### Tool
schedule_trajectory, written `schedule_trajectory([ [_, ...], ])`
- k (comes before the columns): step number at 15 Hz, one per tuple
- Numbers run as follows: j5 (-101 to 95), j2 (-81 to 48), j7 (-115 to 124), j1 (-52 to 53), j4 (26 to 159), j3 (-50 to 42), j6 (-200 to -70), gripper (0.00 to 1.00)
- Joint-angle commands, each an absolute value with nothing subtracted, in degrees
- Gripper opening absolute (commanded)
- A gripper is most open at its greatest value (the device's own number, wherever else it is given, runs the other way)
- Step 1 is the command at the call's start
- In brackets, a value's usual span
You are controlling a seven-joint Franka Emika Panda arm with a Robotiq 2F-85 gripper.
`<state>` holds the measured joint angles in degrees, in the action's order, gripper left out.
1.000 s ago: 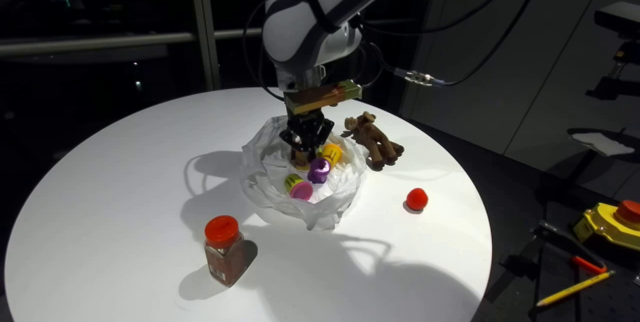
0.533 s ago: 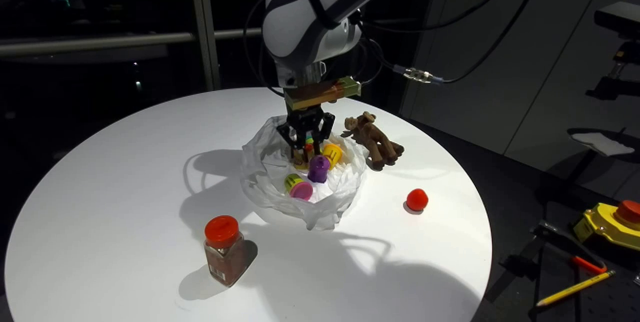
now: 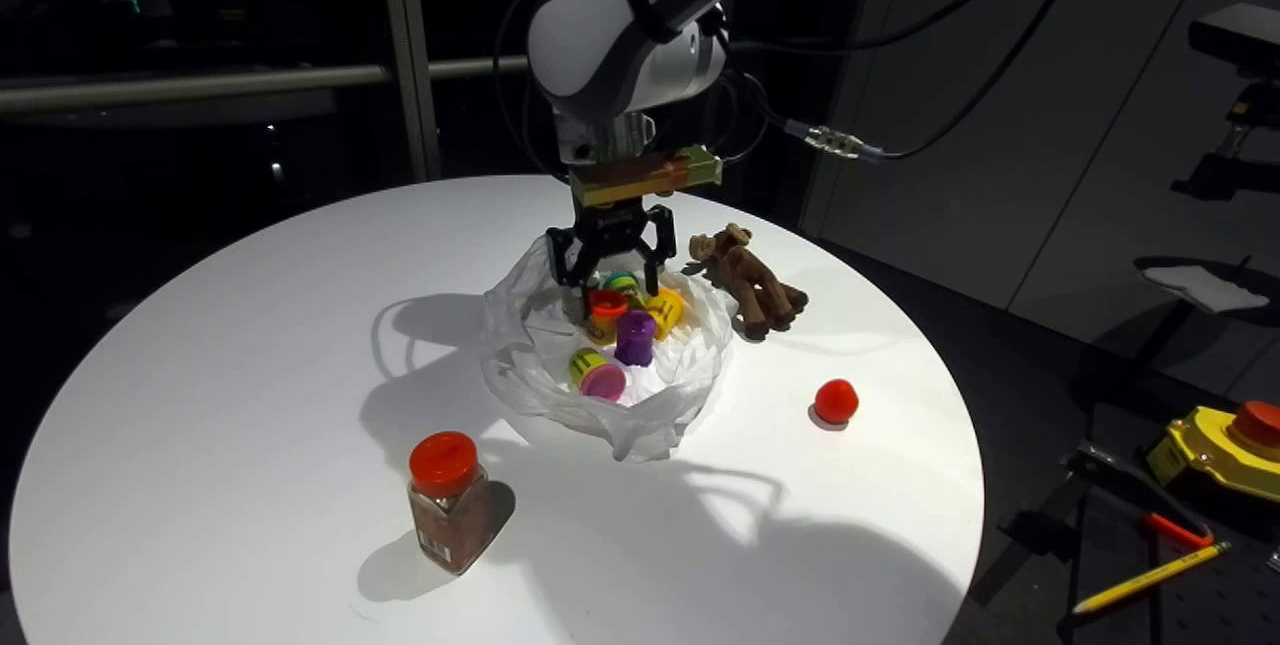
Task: Remove all the contents from the white plastic bag and put them on the table one at a time
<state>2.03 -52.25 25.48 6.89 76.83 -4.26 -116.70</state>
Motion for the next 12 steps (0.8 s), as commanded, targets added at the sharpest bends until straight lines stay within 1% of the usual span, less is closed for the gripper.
schedule_trajectory([
  [1, 3.94, -51.85, 25.86, 5.98, 76.67, -3.41, -113.81, 1.00],
  [8, 5.43, -52.35, 26.11, 5.90, 76.55, -2.98, -110.08, 1.00],
  [9, 5.38, -52.60, 26.31, 5.98, 76.38, -3.03, -109.78, 0.85],
  [10, 5.35, -52.78, 26.39, 5.99, 76.24, -3.03, -109.47, 0.74],
  [12, 5.14, -53.42, 26.55, 6.08, 75.78, -3.13, -108.60, 0.58],
])
